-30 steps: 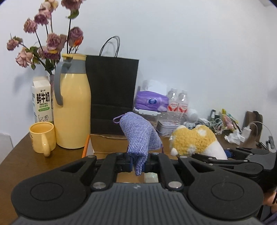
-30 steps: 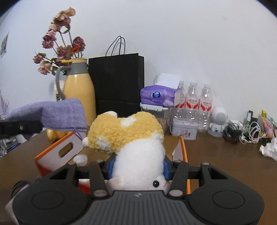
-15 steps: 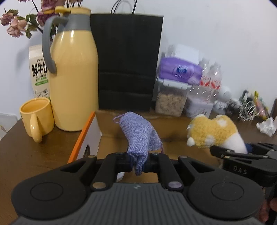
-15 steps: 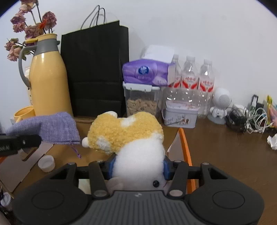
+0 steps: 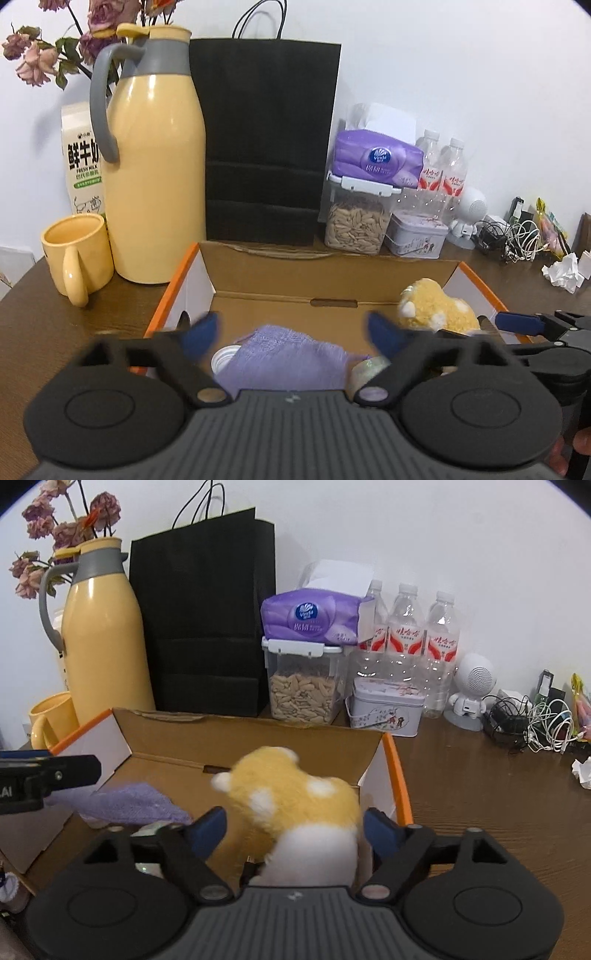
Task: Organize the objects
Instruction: 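Open both grippers to drop the plush toy and bag into the box, then move both grippers back toward the remaining objects on the table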
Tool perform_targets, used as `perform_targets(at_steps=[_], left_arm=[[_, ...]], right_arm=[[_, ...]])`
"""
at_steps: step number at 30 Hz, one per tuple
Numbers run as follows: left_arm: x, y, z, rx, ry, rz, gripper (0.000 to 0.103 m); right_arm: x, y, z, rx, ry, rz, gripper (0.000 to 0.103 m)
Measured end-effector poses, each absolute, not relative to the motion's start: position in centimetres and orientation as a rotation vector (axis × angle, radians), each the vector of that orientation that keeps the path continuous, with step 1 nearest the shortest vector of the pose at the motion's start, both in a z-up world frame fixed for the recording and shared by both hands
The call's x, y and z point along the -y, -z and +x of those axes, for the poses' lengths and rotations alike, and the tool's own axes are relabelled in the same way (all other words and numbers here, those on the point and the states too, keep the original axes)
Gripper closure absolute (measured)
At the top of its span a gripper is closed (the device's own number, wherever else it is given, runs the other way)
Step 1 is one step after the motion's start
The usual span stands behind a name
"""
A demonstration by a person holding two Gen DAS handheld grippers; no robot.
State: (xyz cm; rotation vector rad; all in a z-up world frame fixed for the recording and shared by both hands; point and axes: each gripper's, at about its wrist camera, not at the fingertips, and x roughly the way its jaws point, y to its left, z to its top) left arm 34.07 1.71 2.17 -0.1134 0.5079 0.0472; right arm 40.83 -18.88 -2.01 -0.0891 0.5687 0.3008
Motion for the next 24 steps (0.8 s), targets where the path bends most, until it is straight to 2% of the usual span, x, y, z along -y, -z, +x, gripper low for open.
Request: perform_targets(at_steps=[1,3,15,24], left_arm=[[-1.6,-2.3,33.9,-0.493,-0.053,-0.11,0.0],[-1.5,-2.5,33.8,-0.493,-0.057,-0.106,0.0],[-1.5,-3.2,33.1,-0.475,-0.056,-0.116,0.0],[-1.2,-5.5,30.1,-0.4,-0.03,-0.115,0.0]], right_arm=[[19.0,1.9,40.8,-0.568,-0.302,-0.083,0.016],[19.2,1.7,40.8,-0.572,-0.304,-0.071,0.0],[19.2,1.2,40.2,-0.565,-0.313,-0.069,0.0],[19.3,-1.3,37.7,-0.478,-0.323,-0.087,0.0]])
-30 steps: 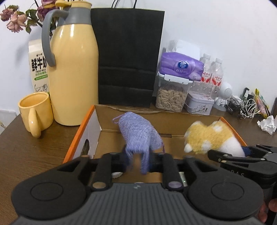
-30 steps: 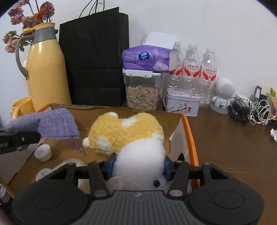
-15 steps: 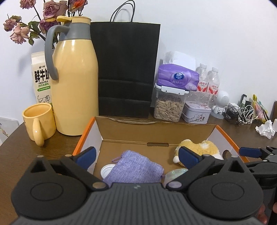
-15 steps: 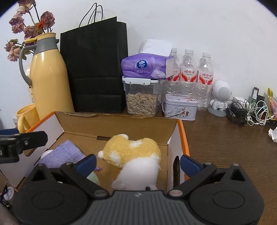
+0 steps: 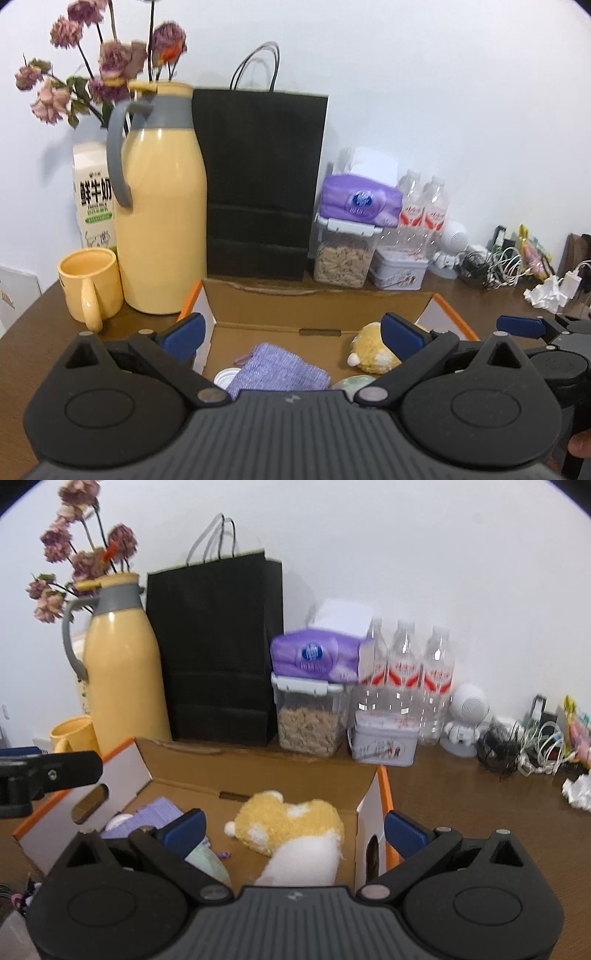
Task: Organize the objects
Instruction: 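Move both grippers back toward the remaining objects on the table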
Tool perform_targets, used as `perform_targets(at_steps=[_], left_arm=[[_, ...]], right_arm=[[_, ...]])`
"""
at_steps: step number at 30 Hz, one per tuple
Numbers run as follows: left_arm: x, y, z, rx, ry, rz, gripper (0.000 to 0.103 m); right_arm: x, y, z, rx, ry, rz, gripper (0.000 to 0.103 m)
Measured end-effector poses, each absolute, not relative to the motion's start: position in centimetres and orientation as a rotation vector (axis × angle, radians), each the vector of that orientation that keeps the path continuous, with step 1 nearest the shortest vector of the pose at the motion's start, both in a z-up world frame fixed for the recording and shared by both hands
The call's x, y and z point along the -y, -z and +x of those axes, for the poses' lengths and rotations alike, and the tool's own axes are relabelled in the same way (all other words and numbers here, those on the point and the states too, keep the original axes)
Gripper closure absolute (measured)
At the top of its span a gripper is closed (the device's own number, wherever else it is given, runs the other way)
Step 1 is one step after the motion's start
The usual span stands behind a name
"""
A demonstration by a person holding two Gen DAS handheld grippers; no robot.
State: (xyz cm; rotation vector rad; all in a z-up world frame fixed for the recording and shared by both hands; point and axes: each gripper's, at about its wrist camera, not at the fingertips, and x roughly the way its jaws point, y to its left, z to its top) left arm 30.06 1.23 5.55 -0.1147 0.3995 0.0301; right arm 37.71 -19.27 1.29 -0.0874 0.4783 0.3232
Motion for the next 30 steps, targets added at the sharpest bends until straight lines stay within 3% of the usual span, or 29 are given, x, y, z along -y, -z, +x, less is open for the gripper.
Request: perform_targets(at_steps=[14,30], left_arm=[[-2.4,-7.7,21.9,-0.347,-0.013,-0.113,0.0],[-4.7,-4.8,14.3,-0.429,-0.04,-0.12,0.0]], right_arm=[[20.6,-4.5,27.8,-0.348,-0.384,-0.114,0.0],[22.0,-1.0,18.7,-0.437,-0.441,-0.133,0.0]])
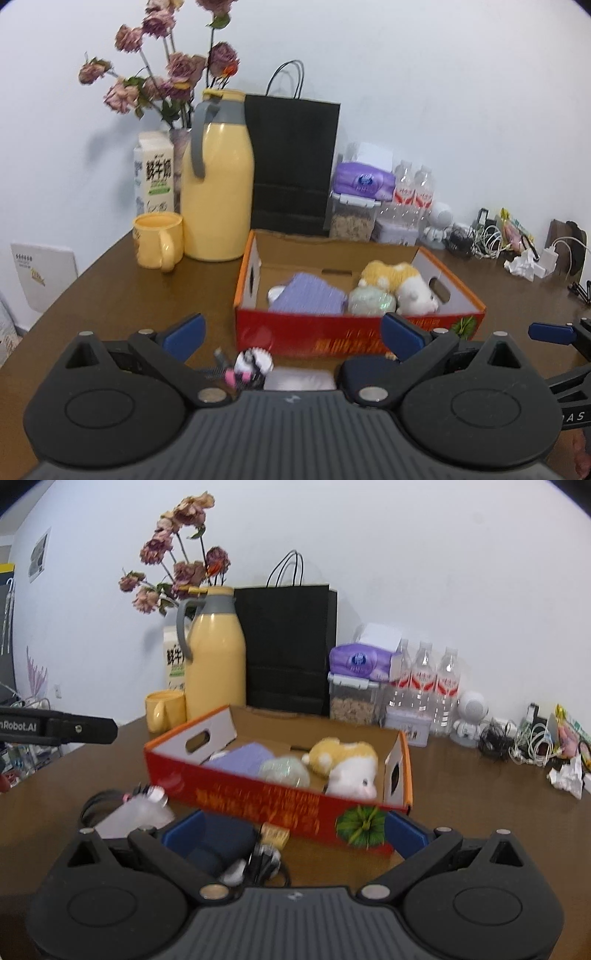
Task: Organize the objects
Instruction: 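Move both grippers back toward the remaining objects on the table, then grasp the navy blue case with the right gripper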
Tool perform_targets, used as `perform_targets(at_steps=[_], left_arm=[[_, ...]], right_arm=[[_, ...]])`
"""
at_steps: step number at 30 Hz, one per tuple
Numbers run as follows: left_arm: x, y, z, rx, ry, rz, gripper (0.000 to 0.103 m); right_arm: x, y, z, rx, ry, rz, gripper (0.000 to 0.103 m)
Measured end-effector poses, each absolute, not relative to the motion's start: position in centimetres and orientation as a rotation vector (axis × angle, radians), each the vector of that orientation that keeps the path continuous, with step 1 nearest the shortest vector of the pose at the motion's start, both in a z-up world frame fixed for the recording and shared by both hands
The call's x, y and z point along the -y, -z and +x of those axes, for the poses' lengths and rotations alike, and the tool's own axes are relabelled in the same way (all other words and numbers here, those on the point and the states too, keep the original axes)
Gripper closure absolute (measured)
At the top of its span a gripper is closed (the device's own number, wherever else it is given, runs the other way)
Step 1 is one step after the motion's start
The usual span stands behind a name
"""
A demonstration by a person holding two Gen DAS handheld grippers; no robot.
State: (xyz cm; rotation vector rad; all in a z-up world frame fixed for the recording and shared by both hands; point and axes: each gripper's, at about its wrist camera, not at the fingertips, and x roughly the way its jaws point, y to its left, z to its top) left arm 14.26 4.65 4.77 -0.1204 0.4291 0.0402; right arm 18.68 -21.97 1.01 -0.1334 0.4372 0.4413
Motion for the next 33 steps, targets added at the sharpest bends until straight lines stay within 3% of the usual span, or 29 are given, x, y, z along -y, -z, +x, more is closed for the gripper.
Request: perform_targets(at_steps=[20,33], left_arm=[[-7.3,-1.0,10.0,-0.503,-0.084,-0.152,0.0],[-9.1,-0.6,10.0,-0.514,-0.113,-0.171,0.0]], right_arm=[[21.5,3.2,15.9,-0.571,-0.463,-0.141,0.0],[17.5,2.0,17.2,-0.567,-0.544,-0.164,0.0]])
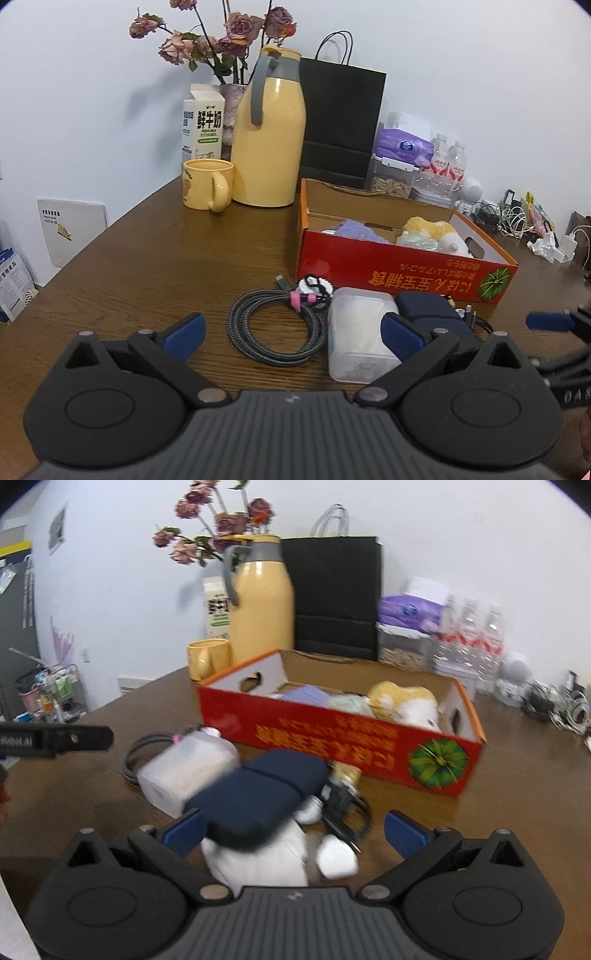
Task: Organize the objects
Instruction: 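Grasp the navy blue case with the right gripper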
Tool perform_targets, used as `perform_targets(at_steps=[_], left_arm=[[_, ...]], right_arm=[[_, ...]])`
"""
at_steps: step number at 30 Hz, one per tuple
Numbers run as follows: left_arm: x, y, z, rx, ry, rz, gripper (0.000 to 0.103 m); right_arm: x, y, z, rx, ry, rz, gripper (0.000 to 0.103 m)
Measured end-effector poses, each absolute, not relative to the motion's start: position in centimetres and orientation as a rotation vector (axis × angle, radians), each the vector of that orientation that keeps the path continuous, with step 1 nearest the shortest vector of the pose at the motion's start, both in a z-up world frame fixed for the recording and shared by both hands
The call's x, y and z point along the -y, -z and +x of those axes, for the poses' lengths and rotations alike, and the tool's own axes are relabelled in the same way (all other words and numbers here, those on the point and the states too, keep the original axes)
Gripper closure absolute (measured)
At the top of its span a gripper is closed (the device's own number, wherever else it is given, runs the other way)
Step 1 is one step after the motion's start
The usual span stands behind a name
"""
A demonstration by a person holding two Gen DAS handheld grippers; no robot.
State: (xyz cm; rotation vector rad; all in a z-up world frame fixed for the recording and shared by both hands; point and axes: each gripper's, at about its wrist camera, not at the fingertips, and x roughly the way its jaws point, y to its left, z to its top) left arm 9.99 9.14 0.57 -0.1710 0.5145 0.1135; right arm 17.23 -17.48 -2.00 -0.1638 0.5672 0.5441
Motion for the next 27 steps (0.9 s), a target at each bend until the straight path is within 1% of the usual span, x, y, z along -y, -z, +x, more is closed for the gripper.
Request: perform_targets(at_steps=[5,9,13,19,24,26,27], left_arm=[[-10.6,-0.6,9.9,-0.521,-0.131,-0.169,0.0],[-11.7,-0.4,10.0,-0.525,-0.125,-0.175,0.0],[-12.5,-0.2,10.2,-0.524,-0.103,-0.183,0.0],[-12.9,0.3,10.8,-0.531,-0.072,-0.191,0.0],[-13.3,0.6,11.0,-0.536,-0.064,-0.202,0.0],[-13.5,0.7,10.9,-0.539,-0.067,-0.207,0.0],[-13.6,0.8,10.9,-0.54,-0.07,-0.209,0.0]], right_arm=[[14.4,1.3,20.0,-0.605,-0.558,-0.191,0.001],[12.4,2.1,22.7,-0.698,-0.533,-0.196,0.01],[11.4,2.8,24.3,-0.784,-0.505,-0.17,0.012],[10.0,3.5,24.7,-0.845,-0.472,-0.218,0.013],[9.0,3.8,24.8,-0.858,-0.465,-0.3,0.013],[8.6,4.2,24.9,-0.869,-0.465,-0.342,0.015],[8.6,4.3,24.9,-0.862,-0.472,-0.348,0.019]])
